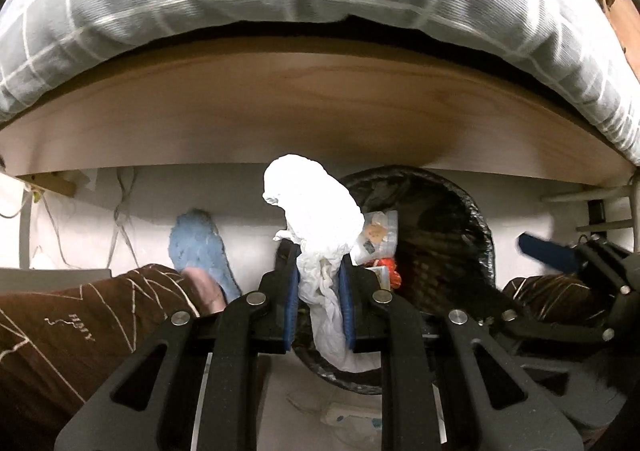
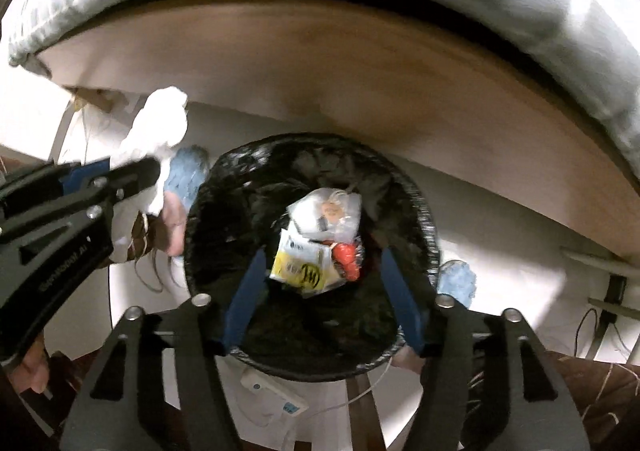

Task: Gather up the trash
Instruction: 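Open the right tool over the bin while the left tool releases the tissue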

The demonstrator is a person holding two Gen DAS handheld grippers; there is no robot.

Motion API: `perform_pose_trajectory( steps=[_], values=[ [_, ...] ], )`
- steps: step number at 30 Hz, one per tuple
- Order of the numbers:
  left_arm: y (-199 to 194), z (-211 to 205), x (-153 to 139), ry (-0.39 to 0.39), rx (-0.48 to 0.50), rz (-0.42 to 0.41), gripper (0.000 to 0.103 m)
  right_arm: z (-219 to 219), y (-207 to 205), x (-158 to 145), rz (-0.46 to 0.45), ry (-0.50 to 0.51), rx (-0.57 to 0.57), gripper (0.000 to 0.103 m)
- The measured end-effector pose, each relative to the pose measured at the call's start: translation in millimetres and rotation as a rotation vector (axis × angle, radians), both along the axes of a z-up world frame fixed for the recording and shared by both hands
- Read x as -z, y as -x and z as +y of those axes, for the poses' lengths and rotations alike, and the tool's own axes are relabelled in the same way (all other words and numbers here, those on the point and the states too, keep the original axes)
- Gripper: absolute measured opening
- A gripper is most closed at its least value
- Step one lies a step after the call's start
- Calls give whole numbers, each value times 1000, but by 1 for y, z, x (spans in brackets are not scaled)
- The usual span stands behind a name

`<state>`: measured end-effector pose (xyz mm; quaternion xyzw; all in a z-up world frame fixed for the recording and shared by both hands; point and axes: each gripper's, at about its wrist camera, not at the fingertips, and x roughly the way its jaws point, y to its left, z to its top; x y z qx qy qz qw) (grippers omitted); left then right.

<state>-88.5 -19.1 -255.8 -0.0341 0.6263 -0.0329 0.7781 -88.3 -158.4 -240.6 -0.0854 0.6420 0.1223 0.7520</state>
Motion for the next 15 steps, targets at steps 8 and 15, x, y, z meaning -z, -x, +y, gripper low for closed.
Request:
perform_pose_trajectory(
  steps=[8, 15],
  values=[
    [3, -43, 1, 40, 66, 25, 17, -61, 4, -16, -60, -20, 160, 82],
    [8, -76, 0, 37, 124, 23, 17, -105, 13, -26, -131, -7, 247, 95]
  ],
)
